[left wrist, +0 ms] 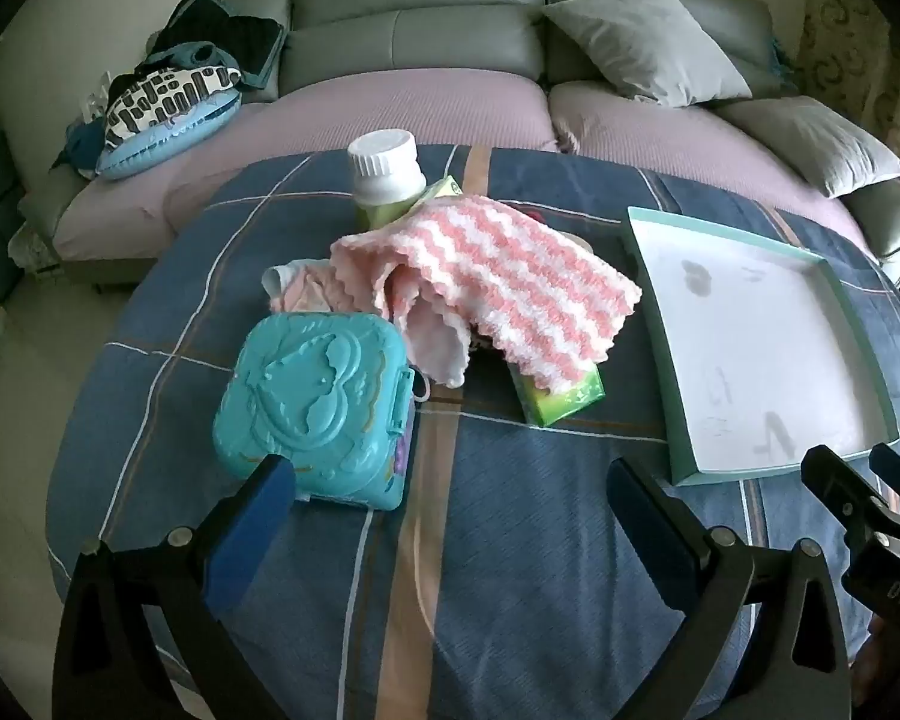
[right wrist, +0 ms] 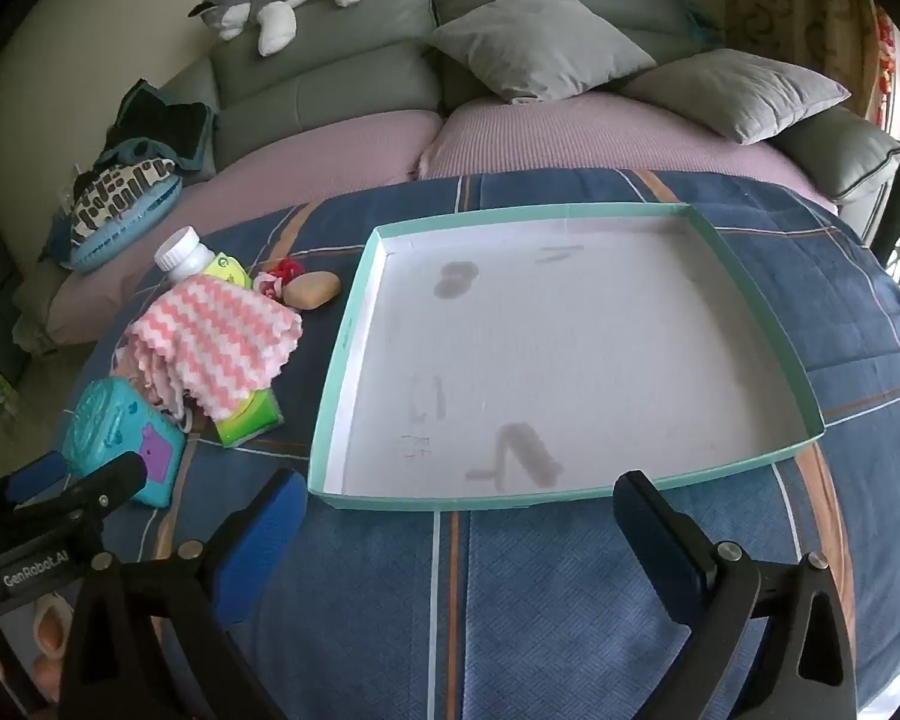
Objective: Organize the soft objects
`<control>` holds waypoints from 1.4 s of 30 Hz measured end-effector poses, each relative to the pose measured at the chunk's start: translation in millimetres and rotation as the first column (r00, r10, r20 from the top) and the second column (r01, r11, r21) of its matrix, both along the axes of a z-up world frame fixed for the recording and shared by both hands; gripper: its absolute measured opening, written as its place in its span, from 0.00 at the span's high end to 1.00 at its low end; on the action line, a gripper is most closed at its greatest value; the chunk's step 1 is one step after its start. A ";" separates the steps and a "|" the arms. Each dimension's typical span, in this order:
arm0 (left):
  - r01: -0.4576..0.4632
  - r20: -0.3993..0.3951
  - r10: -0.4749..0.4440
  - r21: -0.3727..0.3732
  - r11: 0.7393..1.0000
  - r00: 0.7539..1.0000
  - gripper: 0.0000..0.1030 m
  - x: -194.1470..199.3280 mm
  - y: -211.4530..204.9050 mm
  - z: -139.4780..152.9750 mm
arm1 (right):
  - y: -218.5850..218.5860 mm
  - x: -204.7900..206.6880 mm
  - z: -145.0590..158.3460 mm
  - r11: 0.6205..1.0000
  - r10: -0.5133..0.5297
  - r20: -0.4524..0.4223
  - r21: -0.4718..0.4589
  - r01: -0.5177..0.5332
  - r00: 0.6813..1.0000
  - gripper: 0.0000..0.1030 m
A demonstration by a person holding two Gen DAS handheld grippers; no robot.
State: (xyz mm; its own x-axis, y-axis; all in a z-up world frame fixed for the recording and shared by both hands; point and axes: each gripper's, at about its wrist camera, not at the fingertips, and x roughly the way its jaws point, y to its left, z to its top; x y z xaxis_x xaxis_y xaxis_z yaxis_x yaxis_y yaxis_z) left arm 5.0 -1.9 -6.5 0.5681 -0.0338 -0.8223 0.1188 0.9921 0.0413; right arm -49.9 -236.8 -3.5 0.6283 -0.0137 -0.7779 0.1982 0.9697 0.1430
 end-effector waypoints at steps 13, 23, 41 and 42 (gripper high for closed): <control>0.002 -0.003 -0.002 -0.003 1.000 1.000 0.00 0.5 -0.1 0.3 | 3.1 4.2 -8.8 1.000 0.003 -0.024 0.007 -0.003 1.000 0.00; -0.002 -0.011 0.002 -0.015 1.000 1.000 0.00 -0.6 2.7 1.3 | 7.8 5.2 -9.5 0.999 0.026 -0.039 -0.029 -0.027 0.999 0.00; -0.005 -0.003 0.005 -0.035 0.999 1.000 0.00 -0.9 0.7 1.8 | 8.9 2.8 -6.1 0.999 0.046 -0.004 -0.027 -0.046 0.999 0.00; -0.004 -0.003 0.004 -0.036 0.999 1.000 0.00 -0.8 0.5 1.9 | 9.0 2.8 -6.1 0.999 0.046 -0.005 -0.027 -0.046 0.999 0.00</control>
State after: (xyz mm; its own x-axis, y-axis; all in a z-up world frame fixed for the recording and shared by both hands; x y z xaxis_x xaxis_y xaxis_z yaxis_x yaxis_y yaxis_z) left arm 4.2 -1.3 -4.6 0.5662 -0.0613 -0.8220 0.1147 0.9934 0.0049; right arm -47.1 -227.8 -9.6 0.6252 -0.0060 -0.7805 0.1540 0.9813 0.1158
